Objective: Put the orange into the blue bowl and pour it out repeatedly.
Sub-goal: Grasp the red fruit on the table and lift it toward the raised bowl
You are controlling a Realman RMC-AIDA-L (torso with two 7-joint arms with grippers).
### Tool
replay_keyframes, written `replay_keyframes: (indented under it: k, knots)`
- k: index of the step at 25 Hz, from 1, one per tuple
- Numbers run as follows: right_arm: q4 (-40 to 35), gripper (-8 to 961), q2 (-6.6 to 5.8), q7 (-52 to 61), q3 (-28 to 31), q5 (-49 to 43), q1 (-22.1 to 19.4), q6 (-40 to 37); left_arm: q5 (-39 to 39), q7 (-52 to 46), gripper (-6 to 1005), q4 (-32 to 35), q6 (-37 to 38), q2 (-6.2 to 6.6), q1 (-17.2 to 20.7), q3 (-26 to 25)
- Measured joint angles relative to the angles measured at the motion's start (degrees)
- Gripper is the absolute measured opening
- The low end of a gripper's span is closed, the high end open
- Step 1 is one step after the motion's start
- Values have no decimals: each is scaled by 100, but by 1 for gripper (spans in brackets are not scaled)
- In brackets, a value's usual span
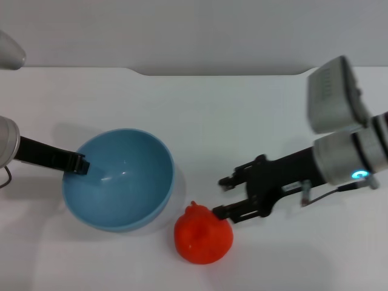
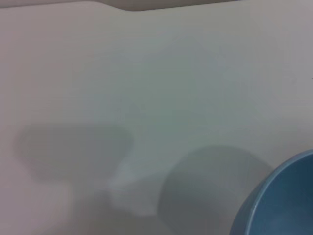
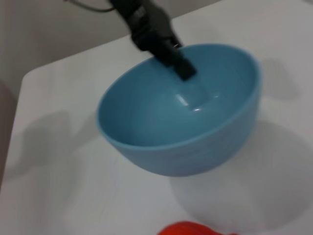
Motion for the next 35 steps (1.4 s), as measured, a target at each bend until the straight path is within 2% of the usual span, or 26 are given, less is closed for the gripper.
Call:
replay_keyframes:
  k: [2, 12, 19, 24, 26, 27, 31, 35]
  knots:
    - [120, 579, 11, 57, -598, 314, 49, 298, 3, 1, -1, 1, 2, 0, 9, 1]
    - [351, 513, 10, 492, -1650, 488, 98, 889, 11, 55, 0, 16, -13, 10, 5, 14]
    - [414, 467, -2, 637, -1854, 471, 55, 1285, 12, 74, 0, 19, -9, 10, -30, 75]
    - [67, 434, -25, 607, -1595, 503, -211, 1223, 12, 80, 0, 19, -4, 13, -49, 158]
    - [-141, 303, -28, 580, -1383, 506, -366, 1096, 12, 82, 0, 16, -4, 13, -54, 188]
    - [-249, 238, -31, 557, -1227, 507, -447, 970, 12, 82, 0, 10, -4, 12, -61, 225]
    - [-676, 203, -41, 496, -560, 492, -786, 469, 11, 82, -1, -2, -7, 11, -81, 271]
    - [-1404, 167, -35, 248, 404, 568, -1242, -256, 12, 83, -1, -111, -42, 2, -167, 398]
